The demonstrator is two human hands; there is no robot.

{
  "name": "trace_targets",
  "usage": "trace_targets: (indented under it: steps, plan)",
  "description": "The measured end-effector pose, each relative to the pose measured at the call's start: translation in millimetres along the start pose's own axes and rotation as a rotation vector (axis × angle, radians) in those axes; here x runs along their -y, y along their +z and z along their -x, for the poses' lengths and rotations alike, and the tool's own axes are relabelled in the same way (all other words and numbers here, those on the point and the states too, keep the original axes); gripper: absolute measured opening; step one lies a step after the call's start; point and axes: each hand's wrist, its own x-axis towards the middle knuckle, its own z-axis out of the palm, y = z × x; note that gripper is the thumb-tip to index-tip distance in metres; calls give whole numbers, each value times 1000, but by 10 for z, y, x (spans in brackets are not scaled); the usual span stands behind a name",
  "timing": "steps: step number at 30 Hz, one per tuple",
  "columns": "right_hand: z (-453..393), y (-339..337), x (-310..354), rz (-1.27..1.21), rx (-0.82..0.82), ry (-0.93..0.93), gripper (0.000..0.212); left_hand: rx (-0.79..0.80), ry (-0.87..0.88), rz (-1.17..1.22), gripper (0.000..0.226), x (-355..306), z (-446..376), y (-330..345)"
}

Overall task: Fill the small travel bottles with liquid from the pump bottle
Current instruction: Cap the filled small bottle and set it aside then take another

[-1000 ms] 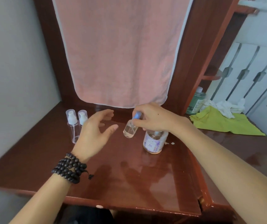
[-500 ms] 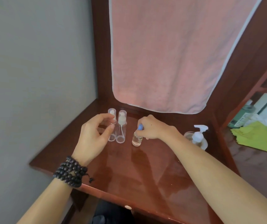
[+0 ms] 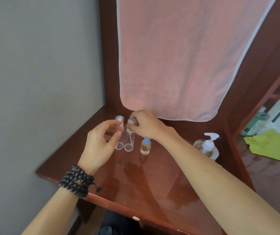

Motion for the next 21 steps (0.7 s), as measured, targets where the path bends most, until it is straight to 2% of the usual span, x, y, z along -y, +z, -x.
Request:
trace_targets:
  steps: [4, 8, 10, 15, 21]
  plan:
    - [168, -317, -68, -183, -128, 44, 17, -10, -31, 47, 27, -46, 4, 65]
    - [474, -774, -166, -321, -244, 77, 14, 85, -26, -8, 49, -242, -29, 357]
    - [658, -925, -266, -322, -254, 106, 15, 148, -6, -29, 55, -372, -50, 529]
    - [1151, -1145, -557, -305, -259, 190, 19, 251, 22, 17, 48, -670, -68, 925]
    - [1515, -1265, -865, -193, -175, 209, 40, 331, 142, -61, 37, -938, -36, 1260]
